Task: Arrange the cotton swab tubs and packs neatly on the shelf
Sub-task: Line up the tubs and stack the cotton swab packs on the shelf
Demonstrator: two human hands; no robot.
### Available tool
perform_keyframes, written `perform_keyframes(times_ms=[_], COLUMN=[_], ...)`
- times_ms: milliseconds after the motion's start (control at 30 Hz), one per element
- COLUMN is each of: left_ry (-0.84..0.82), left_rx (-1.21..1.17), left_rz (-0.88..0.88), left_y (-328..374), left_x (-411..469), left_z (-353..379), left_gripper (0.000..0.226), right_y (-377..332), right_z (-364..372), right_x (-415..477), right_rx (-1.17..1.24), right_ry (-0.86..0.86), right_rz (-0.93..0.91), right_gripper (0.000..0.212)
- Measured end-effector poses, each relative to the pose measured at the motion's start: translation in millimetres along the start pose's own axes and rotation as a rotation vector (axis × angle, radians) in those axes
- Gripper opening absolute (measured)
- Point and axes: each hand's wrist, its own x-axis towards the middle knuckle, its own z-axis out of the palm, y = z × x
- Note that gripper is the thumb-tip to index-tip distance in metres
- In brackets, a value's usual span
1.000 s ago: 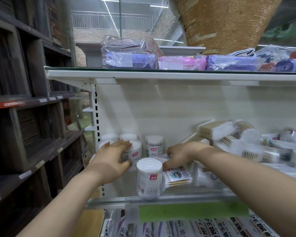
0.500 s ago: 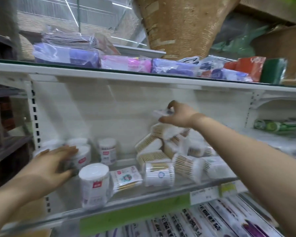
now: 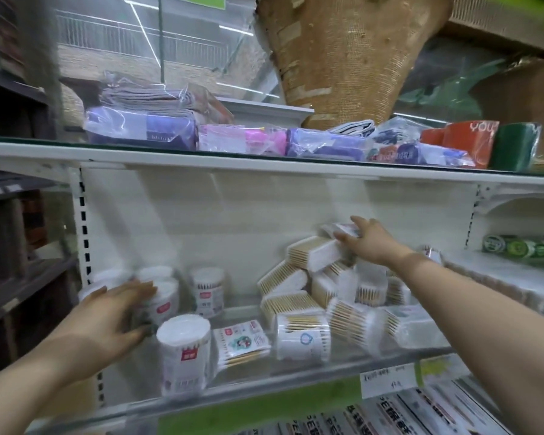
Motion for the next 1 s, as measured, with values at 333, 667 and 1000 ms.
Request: perform_keyframes(times_ms=[333,667,1000], left_ry=[-0.083,-0.103,-0.103], left_rx=[0.033,0.047,0.041], left_rz=[-0.018,-0.032,0.007], left_y=[8,13,16], left_x=[0,2,-1], left_z=[-12,-14,-15], left_gripper=[0.062,0.061,0.06], right_y=[-94,-200,-205], right_z=[24,104,128], right_x=[-55,-72,-68], right_rx=[-0.092,-0.136,0.137], right_ry=[0.492,-0.266,-0.239], right_rz=[-0.513,-0.612,-0.475], right_gripper=[0.051,0.059,0.046])
